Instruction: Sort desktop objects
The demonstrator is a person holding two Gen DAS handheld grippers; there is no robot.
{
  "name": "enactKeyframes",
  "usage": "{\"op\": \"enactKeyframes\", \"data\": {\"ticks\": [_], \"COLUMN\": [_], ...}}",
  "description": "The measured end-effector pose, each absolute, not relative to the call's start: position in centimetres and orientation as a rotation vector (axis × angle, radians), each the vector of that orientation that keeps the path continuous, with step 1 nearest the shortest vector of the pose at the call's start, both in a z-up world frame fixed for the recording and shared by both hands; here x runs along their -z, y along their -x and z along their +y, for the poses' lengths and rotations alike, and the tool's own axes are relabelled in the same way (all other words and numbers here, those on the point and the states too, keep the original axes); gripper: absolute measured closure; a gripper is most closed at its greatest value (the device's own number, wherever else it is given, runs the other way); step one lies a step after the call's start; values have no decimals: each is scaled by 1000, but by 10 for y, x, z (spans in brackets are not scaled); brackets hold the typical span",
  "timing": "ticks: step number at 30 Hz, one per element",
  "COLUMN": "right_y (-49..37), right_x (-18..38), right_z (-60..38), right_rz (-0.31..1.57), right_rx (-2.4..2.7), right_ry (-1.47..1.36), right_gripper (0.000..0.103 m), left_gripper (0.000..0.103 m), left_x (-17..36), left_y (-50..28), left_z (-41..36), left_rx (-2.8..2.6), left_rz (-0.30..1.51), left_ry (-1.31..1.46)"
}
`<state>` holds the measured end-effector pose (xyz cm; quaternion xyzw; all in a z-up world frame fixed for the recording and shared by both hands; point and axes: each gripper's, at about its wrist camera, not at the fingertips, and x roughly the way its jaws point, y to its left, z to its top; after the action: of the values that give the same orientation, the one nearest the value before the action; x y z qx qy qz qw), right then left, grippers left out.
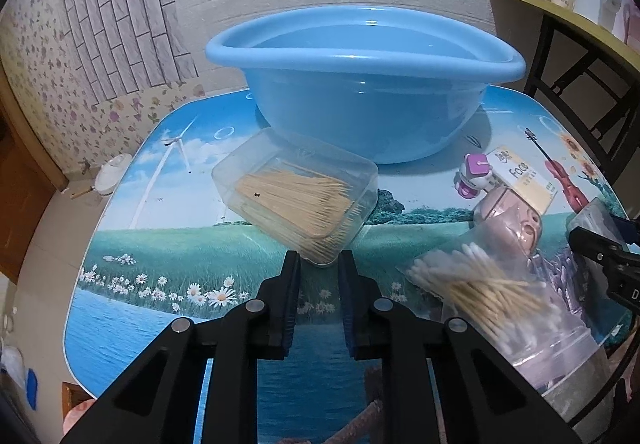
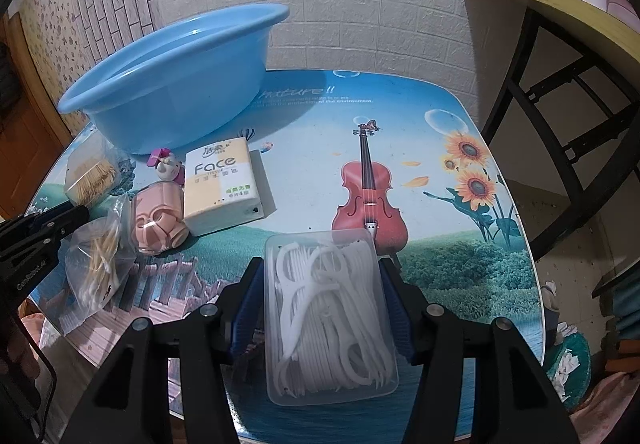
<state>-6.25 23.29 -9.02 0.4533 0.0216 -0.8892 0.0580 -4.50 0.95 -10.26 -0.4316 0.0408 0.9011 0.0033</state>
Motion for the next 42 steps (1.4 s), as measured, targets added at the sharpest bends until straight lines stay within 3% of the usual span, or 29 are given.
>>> {"op": "enactKeyframes", "data": {"ticks": [5,9,12,16,20,35,42], "right_y": [61,62,62,62,62,62,62], "right_x": [90,90,91,91,91,91,91], "right_z": [234,234,234,233,234,235,236], "right_rz": [56,60,63,62,58,64,63], "right_rx": [2696,2700,2701,2703,2702,2707,2704], "right_ry": [-1368,-1365,-1365,-1362,-1363,-1362,-1366], "right_gripper": [46,46,46,46,46,46,46], "left_gripper": [85,66,64,49,46,41,36], "left_x": [102,103,104,105,107,107,104], "left_y": [46,48,49,50,53,56,42], "left_z": [10,12,12,8,-6,-10,-34], "left_rx": [-2809,-2841,-2850,-2876,-2843,-2792,-2746], "left_rz": [92,121,117,118,-30,13,-93], "left_ry": [1354,1348,1334,1318,1331,1291,1264]}}
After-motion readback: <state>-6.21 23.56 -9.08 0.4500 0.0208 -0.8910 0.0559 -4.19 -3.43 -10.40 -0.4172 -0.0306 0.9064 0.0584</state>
